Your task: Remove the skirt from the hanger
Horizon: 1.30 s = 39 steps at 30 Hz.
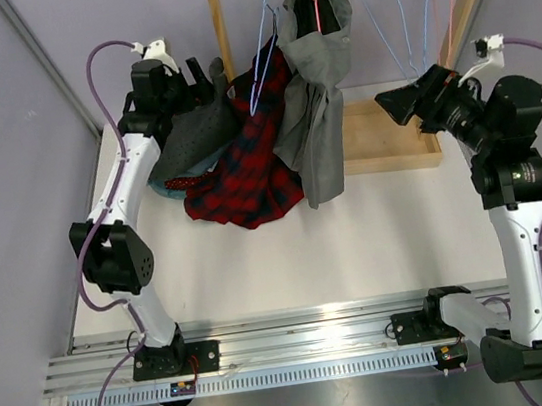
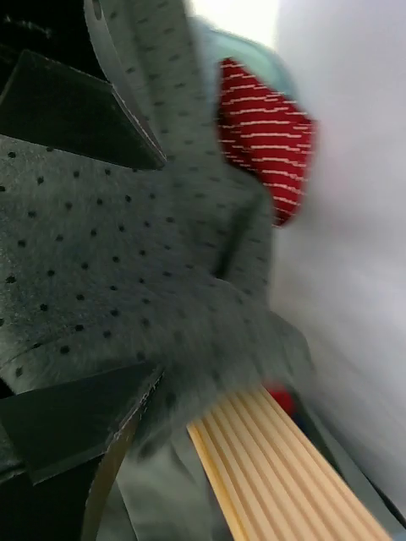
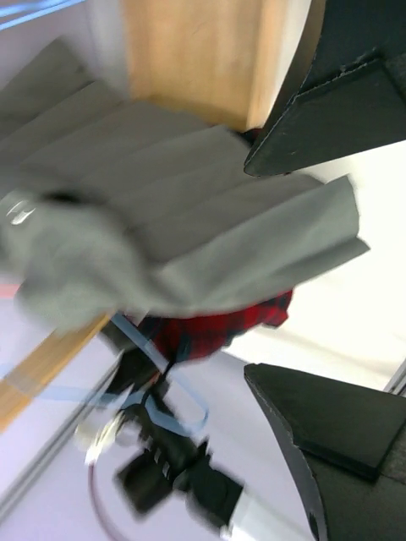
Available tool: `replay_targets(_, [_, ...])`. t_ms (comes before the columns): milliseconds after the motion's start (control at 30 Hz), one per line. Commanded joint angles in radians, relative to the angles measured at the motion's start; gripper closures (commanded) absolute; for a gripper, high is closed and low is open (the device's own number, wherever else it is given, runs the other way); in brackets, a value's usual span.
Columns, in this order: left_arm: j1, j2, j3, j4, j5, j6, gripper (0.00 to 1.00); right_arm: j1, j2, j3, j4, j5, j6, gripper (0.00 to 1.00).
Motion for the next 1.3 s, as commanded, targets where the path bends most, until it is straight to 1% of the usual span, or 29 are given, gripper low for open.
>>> replay_targets(0, [-0.001, -0.152, -0.062, 0.041, -0.054, -0.050, 0.01, 0.000, 0.045, 0.154, 0.080, -0.089, 0.003, 0.00])
replay_targets(33, [-0.005, -0.190, -0.160, 0.051, -0.066, -0.041, 0.01, 0.000, 0.065, 0.182, 0.085, -0.105, 0.011, 0.01])
replay_targets(67, [-0.012, -0.239, -0.203, 0.059, -0.104, -0.038, 0.01, 0.001, 0.086, 0.211, 0.080, -0.109, 0.012, 0.01])
replay_targets(100, [-0.016, -0.281, -0.238, 0.051, -0.139, -0.036, 0.01, 0.001, 0.140, 0.277, 0.080, -0.109, 0.011, 0.01])
replay_targets(133, [-0.021, -0.368, -0.322, 0.039, -0.155, -0.036, 0.01, 0.001, 0.170, 0.313, 0.077, -0.112, 0.014, 0.00])
replay_targets(167, [-0.024, -0.413, -0.360, 0.021, -0.166, -0.035, 0.01, 0.001, 0.203, 0.348, 0.065, -0.114, 0.012, 0.00])
replay_targets(200, [-0.035, -0.456, -0.405, 0.002, -0.186, -0.033, 0.01, 0.003, 0.271, 0.424, 0.062, -0.120, 0.012, 0.00])
replay_targets(233, [-0.044, -0.547, -0.482, -0.028, -0.193, -0.033, 0.01, 0.006, 0.308, 0.463, 0.057, -0.123, 0.009, 0.01])
replay_targets(267, [-0.054, -0.586, -0.525, -0.047, -0.198, -0.032, 0.01, 0.010, 0.377, 0.536, 0.047, -0.120, 0.008, 0.01])
replay_targets(333, [-0.103, -0.707, -0.594, -0.115, -0.229, -0.021, 0.01, 0.029, 0.448, 0.612, 0.039, -0.111, -0.003, 0.03])
replay_targets(367, [-0.122, -0.747, -0.658, -0.142, -0.249, -0.023, 0.01, 0.036, 0.483, 0.650, 0.027, -0.102, -0.008, 0.04])
replay_targets(400, [-0.165, -0.782, -0.686, -0.166, -0.282, -0.026, 0.01, 0.042, 0.549, 0.725, 0.019, -0.090, -0.020, 0.05])
replay_targets(433, [-0.185, -0.813, -0.719, -0.217, -0.296, -0.024, 0.01, 0.073, 0.585, 0.764, 0.008, -0.067, -0.025, 0.06])
replay_targets(467, [-0.205, -0.877, -0.767, -0.243, -0.313, -0.027, 0.01, 0.101, 0.650, 0.802, -0.011, -0.056, -0.032, 0.07])
replay_targets(500, [-0.235, -0.905, -0.792, -0.269, -0.348, -0.032, 0.01, 0.119, 0.684, 0.881, -0.027, -0.045, -0.054, 0.08])
replay_targets(567, [-0.257, -0.982, -0.829, -0.341, -0.385, -0.050, 0.01, 0.167, 0.776, 0.993, -0.077, 0.001, -0.077, 0.08])
replay_targets(600, [-0.268, -1.008, -0.866, -0.364, -0.408, -0.064, 0.01, 0.179, 0.799, 1.018, -0.084, 0.041, -0.100, 0.09])
replay_targets(700, [-0.271, -1.077, -0.910, -0.447, -0.466, -0.128, 0.01, 0.216, 0.861, 1.060, -0.073, 0.130, -0.133, 0.10])
replay_targets(733, [-0.271, -1.092, -0.944, -0.461, -0.463, -0.134, 0.01, 0.222, 0.873, 1.066, -0.065, 0.179, -0.143, 0.11])
replay_targets(800, [-0.272, -1.129, -0.979, -0.460, -0.466, -0.138, 0.01, 0.231, 0.899, 1.071, -0.049, 0.225, -0.147, 0.15])
replay_targets(833, [-0.274, -1.138, -1.005, -0.447, -0.471, -0.136, 0.01, 0.231, 0.905, 1.069, -0.036, 0.231, -0.147, 0.16])
replay_targets(1000, [-0.277, -1.140, -1.004, -0.426, -0.450, -0.125, 0.01, 0.260, 0.954, 1.086, 0.017, 0.260, -0.140, 0.22])
replay_targets(1167, [-0.277, -1.145, -1.010, -0.420, -0.430, -0.128, 0.01, 0.294, 1.037, 1.167, 0.018, 0.277, -0.140, 0.35])
replay_targets(1267, [-0.277, -1.163, -1.016, -0.412, -0.425, -0.127, 0.01, 0.308, 1.079, 1.221, 0.013, 0.282, -0.130, 0.45])
